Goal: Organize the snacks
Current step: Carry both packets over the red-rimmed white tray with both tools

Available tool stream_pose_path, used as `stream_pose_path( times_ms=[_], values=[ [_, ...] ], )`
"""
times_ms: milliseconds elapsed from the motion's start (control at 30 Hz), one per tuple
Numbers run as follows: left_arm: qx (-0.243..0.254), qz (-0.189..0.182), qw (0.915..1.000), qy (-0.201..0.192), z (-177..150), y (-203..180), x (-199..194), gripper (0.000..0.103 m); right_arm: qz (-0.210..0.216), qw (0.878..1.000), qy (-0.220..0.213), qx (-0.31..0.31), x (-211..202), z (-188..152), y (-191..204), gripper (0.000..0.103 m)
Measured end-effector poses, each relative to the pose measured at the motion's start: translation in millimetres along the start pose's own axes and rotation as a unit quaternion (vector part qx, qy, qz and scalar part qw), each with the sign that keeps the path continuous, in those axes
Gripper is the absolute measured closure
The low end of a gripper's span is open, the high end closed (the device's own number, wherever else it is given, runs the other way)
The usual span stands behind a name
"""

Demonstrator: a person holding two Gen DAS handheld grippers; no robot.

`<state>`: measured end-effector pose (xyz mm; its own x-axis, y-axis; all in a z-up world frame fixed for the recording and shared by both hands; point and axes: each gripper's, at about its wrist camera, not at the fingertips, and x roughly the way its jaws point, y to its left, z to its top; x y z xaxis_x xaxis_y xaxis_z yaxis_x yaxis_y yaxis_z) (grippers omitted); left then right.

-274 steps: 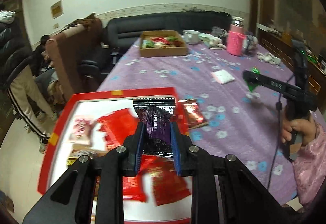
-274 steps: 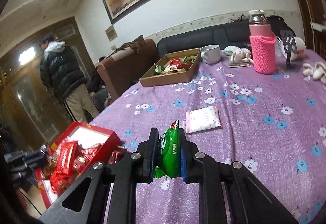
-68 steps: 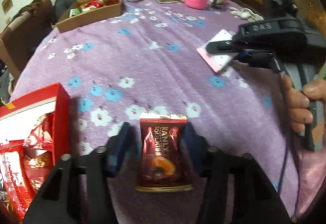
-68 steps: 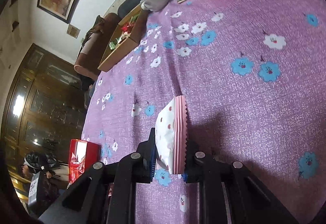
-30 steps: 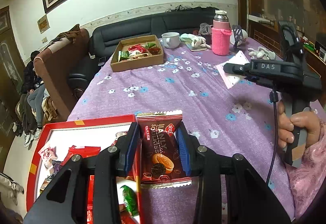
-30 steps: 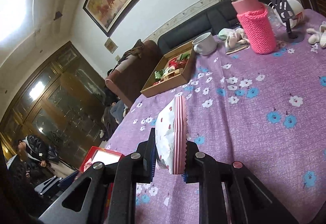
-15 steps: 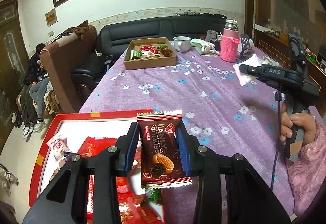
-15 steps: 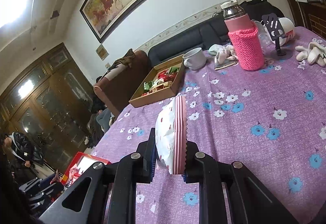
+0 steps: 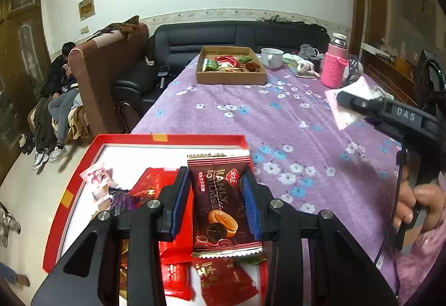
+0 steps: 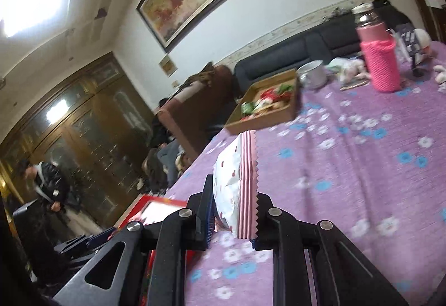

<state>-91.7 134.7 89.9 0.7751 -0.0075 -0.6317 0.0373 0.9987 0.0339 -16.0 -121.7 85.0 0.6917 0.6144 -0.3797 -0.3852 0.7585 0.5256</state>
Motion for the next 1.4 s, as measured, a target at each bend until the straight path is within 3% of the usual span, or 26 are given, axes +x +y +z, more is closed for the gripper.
stream_pose_path(
  times_ms=[633, 1400],
  values=[
    [-0.047, 0.016, 0.9988, -0.006, -11, 46, -6, 0.068, 0.07, 0.994, 0.064, -0.054, 35, -47, 90, 0.082],
    [-0.09, 0.034, 0.9954, -0.003, -21, 90, -2, 0.068, 0.095, 0.981, 0.108, -0.129, 64, -75, 164, 0.081]
  ],
)
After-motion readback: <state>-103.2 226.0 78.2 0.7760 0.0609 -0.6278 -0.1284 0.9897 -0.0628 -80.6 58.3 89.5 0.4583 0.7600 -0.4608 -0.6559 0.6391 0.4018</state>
